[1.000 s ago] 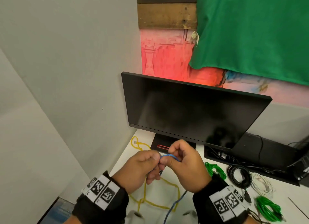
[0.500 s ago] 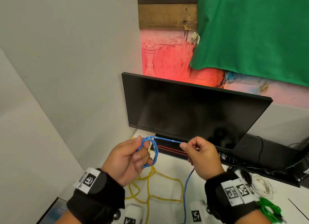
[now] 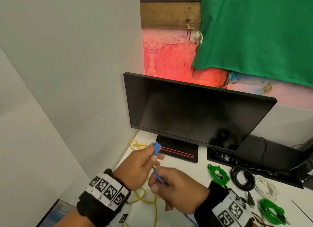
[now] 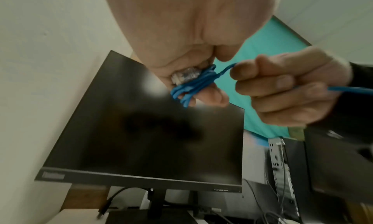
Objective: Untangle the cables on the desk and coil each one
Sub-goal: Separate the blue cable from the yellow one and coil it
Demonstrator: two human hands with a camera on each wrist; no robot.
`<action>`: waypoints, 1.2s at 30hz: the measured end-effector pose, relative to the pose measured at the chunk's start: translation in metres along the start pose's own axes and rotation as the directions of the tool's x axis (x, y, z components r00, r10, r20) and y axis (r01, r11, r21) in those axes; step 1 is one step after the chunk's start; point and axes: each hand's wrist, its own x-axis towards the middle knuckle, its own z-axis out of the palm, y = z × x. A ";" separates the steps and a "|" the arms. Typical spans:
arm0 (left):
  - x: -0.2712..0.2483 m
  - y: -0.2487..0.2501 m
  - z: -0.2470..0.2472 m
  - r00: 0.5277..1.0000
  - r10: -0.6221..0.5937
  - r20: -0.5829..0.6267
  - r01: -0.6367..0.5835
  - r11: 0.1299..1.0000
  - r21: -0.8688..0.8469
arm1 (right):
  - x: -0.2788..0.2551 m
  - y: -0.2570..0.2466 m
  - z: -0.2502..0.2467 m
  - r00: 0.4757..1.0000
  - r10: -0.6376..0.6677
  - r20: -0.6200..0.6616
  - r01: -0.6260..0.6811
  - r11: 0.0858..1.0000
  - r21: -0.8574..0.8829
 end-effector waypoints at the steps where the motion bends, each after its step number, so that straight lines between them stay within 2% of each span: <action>1: -0.002 0.000 -0.001 0.998 0.048 0.027 -0.050 0.996 0.071 | -0.001 -0.003 -0.008 1.000 -0.016 -0.025 0.016 1.000 -0.014; 2: -0.004 0.000 -0.004 0.995 0.085 0.048 -0.091 0.989 0.117 | -0.002 -0.005 -0.015 0.997 -0.035 -0.070 0.032 0.998 -0.052; 4: -0.006 0.001 -0.008 0.987 0.105 0.124 -0.132 0.963 0.234 | -0.003 -0.004 -0.031 0.977 -0.120 -0.177 0.073 0.965 -0.253; 6: -0.006 0.002 -0.009 0.973 0.065 0.221 -0.160 0.882 0.443 | -0.005 -0.002 -0.043 0.959 -0.215 -0.183 0.098 0.860 -0.500; 8: -0.004 0.002 -0.012 0.972 -0.020 0.232 -0.117 0.820 0.560 | -0.006 0.002 -0.048 0.965 -0.211 -0.157 0.068 0.777 -0.626; 10: -0.003 -0.004 -0.021 0.984 -0.108 0.141 0.010 0.826 0.564 | -0.009 0.007 -0.053 0.965 -0.194 -0.176 0.027 0.742 -0.670; 11: -0.003 -0.008 -0.028 0.985 -0.153 0.077 0.094 0.859 0.503 | -0.010 0.011 -0.057 0.960 -0.194 -0.199 0.013 0.746 -0.665; 13: -0.005 -0.015 -0.034 0.965 -0.261 0.008 0.251 0.937 0.242 | -0.011 0.018 -0.066 0.932 -0.202 -0.300 -0.021 0.798 -0.603; 14: -0.006 -0.014 -0.034 0.950 -0.310 0.029 0.308 0.950 0.057 | -0.009 0.022 -0.070 0.901 -0.203 -0.384 -0.039 0.842 -0.539; 15: -0.007 -0.011 -0.031 0.936 -0.344 0.072 0.351 0.925 -0.143 | -0.007 0.028 -0.073 0.855 -0.180 -0.486 -0.057 0.899 -0.435; 17: -0.008 -0.004 -0.025 0.925 -0.354 0.138 0.377 0.803 -0.462 | 0.003 0.037 -0.072 0.737 -0.076 -0.671 -0.029 0.989 -0.144; 18: -0.008 0.000 -0.023 0.927 -0.344 0.149 0.364 0.735 -0.572 | 0.008 0.042 -0.070 0.678 -0.026 -0.734 -0.008 0.999 -0.042; 19: -0.007 0.004 -0.021 0.933 -0.323 0.159 0.343 0.663 -0.665 | 0.013 0.046 -0.065 0.629 0.007 -0.778 -0.010 1.000 0.000; 20: -0.006 0.007 -0.019 0.942 -0.290 0.168 0.313 0.583 -0.750 | 0.018 0.051 -0.058 0.602 0.026 -0.798 -0.028 1.000 0.011; 21: -0.006 0.009 -0.018 0.954 -0.245 0.174 0.275 0.485 -0.830 | 0.023 0.053 -0.049 0.600 0.035 -0.799 -0.049 0.999 0.006; 22: -0.004 0.012 -0.016 0.967 -0.189 0.173 0.233 0.372 -0.898 | 0.027 0.054 -0.038 0.623 0.034 -0.781 -0.067 0.998 -0.011; 24: 0.000 0.015 -0.015 0.985 -0.080 0.153 0.165 0.167 -0.972 | 0.031 0.054 -0.017 0.742 0.008 -0.670 -0.116 0.986 -0.117; 25: 0.002 0.016 -0.016 0.990 -0.049 0.132 0.137 0.116 -0.984 | 0.031 0.052 -0.007 0.812 -0.005 -0.584 -0.136 0.971 -0.196; 26: 0.004 0.017 -0.017 0.993 -0.047 0.107 0.112 0.116 -0.987 | 0.029 0.049 0.000 0.869 -0.009 -0.495 -0.137 0.956 -0.258; 27: 0.006 0.017 -0.018 0.995 -0.068 0.079 0.089 0.156 -0.984 | 0.027 0.045 0.004 0.911 -0.009 -0.413 -0.119 0.952 -0.283; 29: 0.007 0.014 -0.018 0.990 -0.141 0.015 0.061 0.322 -0.945 | 0.019 0.035 0.008 0.959 -0.018 -0.284 -0.058 0.965 -0.255; 30: 0.006 0.013 -0.017 0.986 -0.164 -0.019 0.056 0.441 -0.896 | 0.015 0.029 0.009 0.971 -0.042 -0.236 -0.017 0.971 -0.240; 32: 0.002 0.012 -0.012 0.984 -0.156 -0.089 0.052 0.723 -0.689 | 0.009 0.018 0.008 0.979 -0.110 -0.171 0.065 0.967 -0.246; 33: 0.000 0.010 -0.008 0.987 -0.124 -0.105 0.044 0.827 -0.560 | 0.007 0.013 0.007 0.976 -0.150 -0.160 0.106 0.961 -0.254; 34: -0.002 0.009 -0.005 0.991 -0.096 -0.096 0.041 0.888 -0.458 | 0.005 0.008 0.005 0.964 -0.200 -0.175 0.152 0.954 -0.257; 36: -0.005 0.008 -0.001 0.998 -0.067 -0.021 0.053 0.920 -0.388 | 0.003 0.002 -0.004 0.915 -0.289 -0.282 0.221 0.943 -0.251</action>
